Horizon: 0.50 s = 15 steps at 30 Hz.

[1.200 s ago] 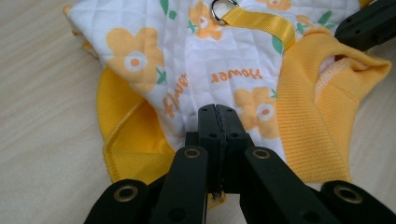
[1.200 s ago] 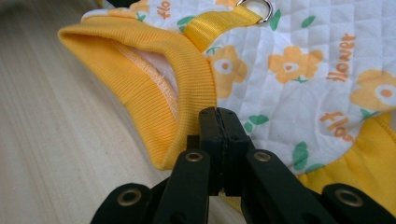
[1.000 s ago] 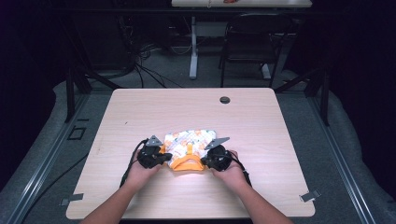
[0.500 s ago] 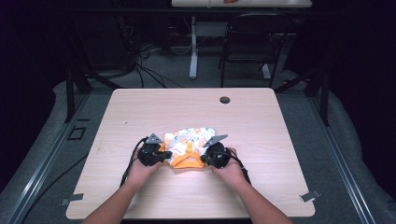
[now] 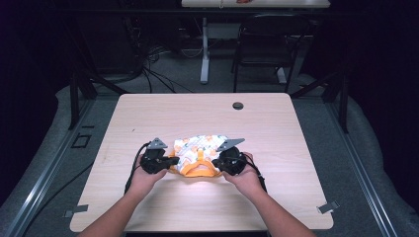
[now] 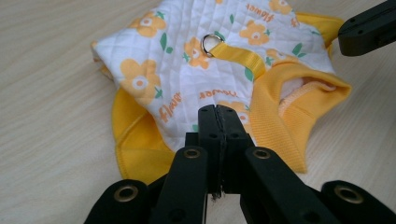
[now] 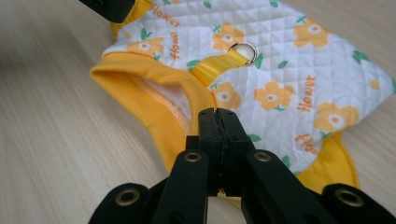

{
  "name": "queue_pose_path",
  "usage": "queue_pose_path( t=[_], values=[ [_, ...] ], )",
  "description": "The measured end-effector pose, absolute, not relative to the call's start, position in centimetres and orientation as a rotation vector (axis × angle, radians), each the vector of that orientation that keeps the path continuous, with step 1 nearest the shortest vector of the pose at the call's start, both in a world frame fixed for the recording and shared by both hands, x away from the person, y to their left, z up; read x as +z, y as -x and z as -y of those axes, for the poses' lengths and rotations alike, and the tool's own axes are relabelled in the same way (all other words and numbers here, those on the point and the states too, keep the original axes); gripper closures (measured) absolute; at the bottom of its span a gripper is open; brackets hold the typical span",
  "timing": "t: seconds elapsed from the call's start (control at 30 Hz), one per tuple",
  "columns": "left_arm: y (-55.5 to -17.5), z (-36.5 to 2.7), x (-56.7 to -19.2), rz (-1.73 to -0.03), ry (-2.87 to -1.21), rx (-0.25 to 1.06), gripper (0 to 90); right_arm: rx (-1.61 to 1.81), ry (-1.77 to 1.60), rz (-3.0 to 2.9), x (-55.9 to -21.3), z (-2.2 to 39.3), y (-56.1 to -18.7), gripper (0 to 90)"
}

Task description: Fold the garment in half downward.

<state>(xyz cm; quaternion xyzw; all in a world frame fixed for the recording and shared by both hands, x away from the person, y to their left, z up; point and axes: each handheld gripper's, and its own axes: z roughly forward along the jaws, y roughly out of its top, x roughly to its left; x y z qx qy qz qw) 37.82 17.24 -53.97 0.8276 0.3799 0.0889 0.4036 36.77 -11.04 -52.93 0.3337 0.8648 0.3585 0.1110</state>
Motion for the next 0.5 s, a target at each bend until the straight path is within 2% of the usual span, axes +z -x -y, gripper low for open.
queue_pose_path(
  t=[0.23, 0.5],
  values=[
    [-36.5, -18.1, -52.6, -0.929, -2.081, 0.252, 86.6, 1.076, -0.95, -2.52, -51.7, 12.1, -35.7, 88.5],
    [-34.1, -19.4, -52.3, -0.896, -2.057, 0.244, 76.4, 1.098, -0.94, -2.504, -51.5, 14.3, -33.3, 82.7]
  ],
)
